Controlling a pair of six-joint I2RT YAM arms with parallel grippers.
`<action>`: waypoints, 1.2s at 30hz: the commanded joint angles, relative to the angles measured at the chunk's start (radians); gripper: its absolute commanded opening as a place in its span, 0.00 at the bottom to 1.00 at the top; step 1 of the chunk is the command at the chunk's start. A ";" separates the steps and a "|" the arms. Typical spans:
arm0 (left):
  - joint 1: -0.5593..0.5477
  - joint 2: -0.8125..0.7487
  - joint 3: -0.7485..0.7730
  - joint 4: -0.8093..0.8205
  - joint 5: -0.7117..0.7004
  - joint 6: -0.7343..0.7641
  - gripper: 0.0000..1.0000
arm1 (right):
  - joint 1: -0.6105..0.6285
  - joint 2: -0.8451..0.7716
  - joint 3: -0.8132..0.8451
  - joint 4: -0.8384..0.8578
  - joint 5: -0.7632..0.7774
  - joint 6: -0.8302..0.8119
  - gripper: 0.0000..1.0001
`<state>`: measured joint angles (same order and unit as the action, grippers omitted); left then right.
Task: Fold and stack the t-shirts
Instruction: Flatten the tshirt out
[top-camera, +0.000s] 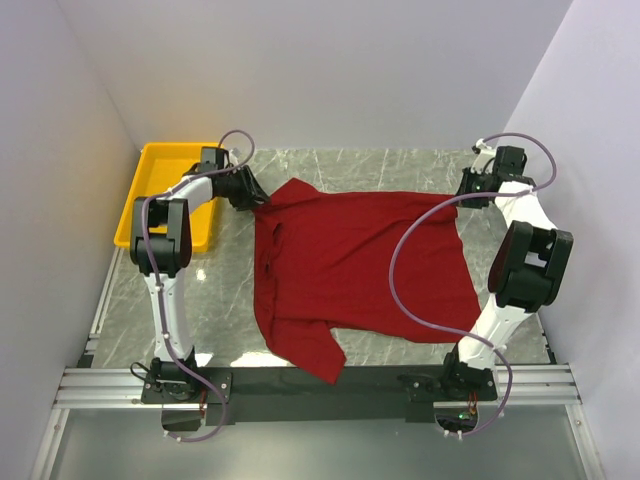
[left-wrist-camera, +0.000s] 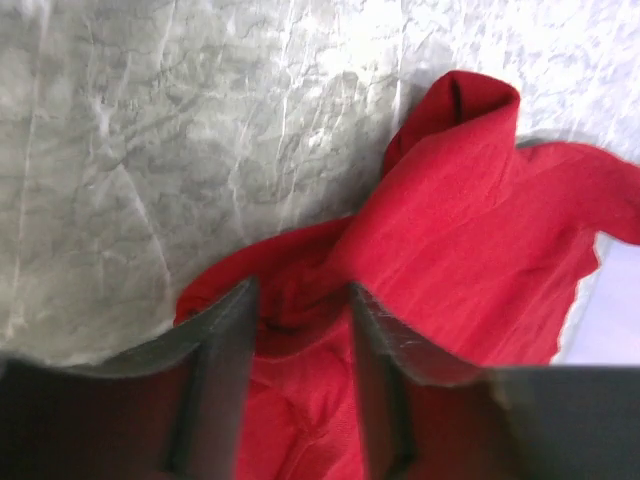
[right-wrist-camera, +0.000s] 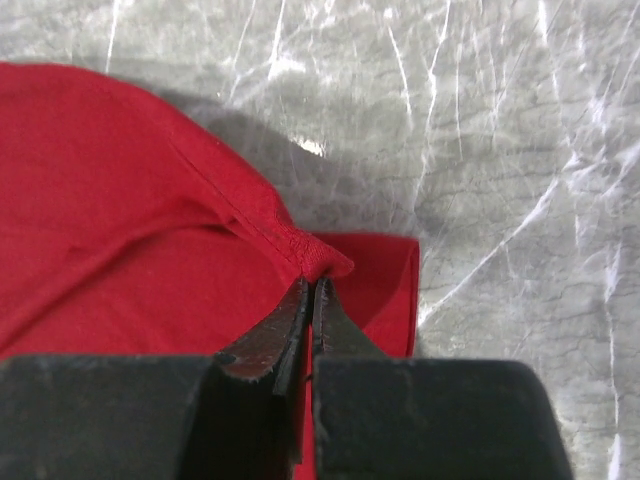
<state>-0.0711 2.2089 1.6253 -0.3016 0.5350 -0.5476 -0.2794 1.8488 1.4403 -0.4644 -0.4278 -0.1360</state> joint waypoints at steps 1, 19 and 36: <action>-0.002 -0.029 0.048 0.019 0.005 -0.015 0.53 | -0.006 -0.002 -0.011 0.013 -0.002 -0.028 0.00; -0.208 -0.276 -0.163 0.200 -0.504 0.682 0.70 | 0.000 0.027 0.009 -0.016 -0.025 -0.043 0.00; -0.274 -0.219 -0.206 0.200 -0.636 0.974 0.65 | 0.000 0.049 0.046 -0.046 -0.025 -0.048 0.00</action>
<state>-0.3267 1.9743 1.4269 -0.1421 -0.0669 0.3725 -0.2794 1.8999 1.4395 -0.5034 -0.4397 -0.1730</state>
